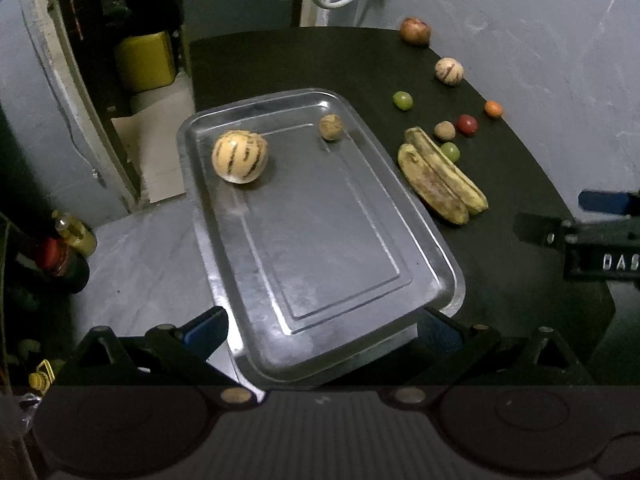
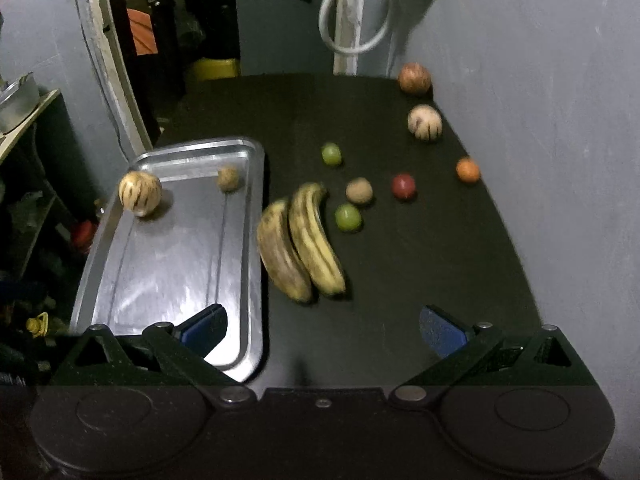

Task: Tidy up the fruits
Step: 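Lift both tools out of the tray toward the remaining fruits, then grasp the green fruit with the left tool while the right tool grasps the red fruit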

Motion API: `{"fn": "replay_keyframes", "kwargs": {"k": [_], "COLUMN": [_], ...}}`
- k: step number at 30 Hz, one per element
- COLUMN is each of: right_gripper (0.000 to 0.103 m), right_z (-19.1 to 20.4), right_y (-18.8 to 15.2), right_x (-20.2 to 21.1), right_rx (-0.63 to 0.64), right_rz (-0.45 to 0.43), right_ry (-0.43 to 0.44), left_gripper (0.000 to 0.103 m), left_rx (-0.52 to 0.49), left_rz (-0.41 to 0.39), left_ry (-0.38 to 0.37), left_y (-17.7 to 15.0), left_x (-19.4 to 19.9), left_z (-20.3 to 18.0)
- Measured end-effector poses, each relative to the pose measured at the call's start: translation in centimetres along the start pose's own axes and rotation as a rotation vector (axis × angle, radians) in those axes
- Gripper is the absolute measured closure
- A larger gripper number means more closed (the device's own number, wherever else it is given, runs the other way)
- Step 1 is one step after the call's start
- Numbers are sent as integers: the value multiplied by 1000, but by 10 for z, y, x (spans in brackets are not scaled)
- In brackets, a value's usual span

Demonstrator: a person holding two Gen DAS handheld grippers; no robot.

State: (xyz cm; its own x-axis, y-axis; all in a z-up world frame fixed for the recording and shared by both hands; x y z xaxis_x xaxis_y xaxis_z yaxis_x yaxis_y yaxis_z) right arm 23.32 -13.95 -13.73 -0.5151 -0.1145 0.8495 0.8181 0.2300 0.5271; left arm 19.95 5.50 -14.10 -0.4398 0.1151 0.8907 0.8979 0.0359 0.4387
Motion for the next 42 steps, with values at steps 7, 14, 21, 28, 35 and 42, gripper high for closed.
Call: {"fn": "replay_keyframes", "kwargs": {"k": [7, 14, 21, 28, 35, 42], "right_gripper": [1, 1, 1, 4, 16, 22], "right_z": [-56, -84, -96, -105, -114, -113], "right_y": [-40, -35, -16, 29, 75, 95], "right_x": [-7, -6, -16, -33, -70, -111], "right_rx": [-121, -193, -208, -282, -271, -240], "right_rz": [45, -39, -85, -163, -204, -191], "right_ry": [-114, -89, -39, 87, 92, 99], "left_gripper": [1, 1, 1, 1, 1, 1], "left_rx": [-48, -95, -151, -210, -283, -288], "left_rz": [-4, -16, -34, -110, -198, -223], "left_ry": [-21, -52, -61, -58, -20, 7], "left_y": [9, 27, 47, 84, 147, 203], "left_x": [-8, -20, -33, -40, -61, -102], "left_z": [-19, -41, -61, -73, -82, -93]}}
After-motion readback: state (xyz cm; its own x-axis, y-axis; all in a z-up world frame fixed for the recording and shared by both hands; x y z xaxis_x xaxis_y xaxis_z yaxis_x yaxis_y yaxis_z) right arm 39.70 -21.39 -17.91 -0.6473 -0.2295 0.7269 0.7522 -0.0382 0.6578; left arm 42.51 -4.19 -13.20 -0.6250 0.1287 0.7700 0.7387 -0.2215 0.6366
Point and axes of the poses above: each gripper's, at about its wrist camera, not at the fingertips, and x roughly against the way its jaws point, z to its left, y to its top, the point moved 8 cm from there along -x, roughly the way its jaws point
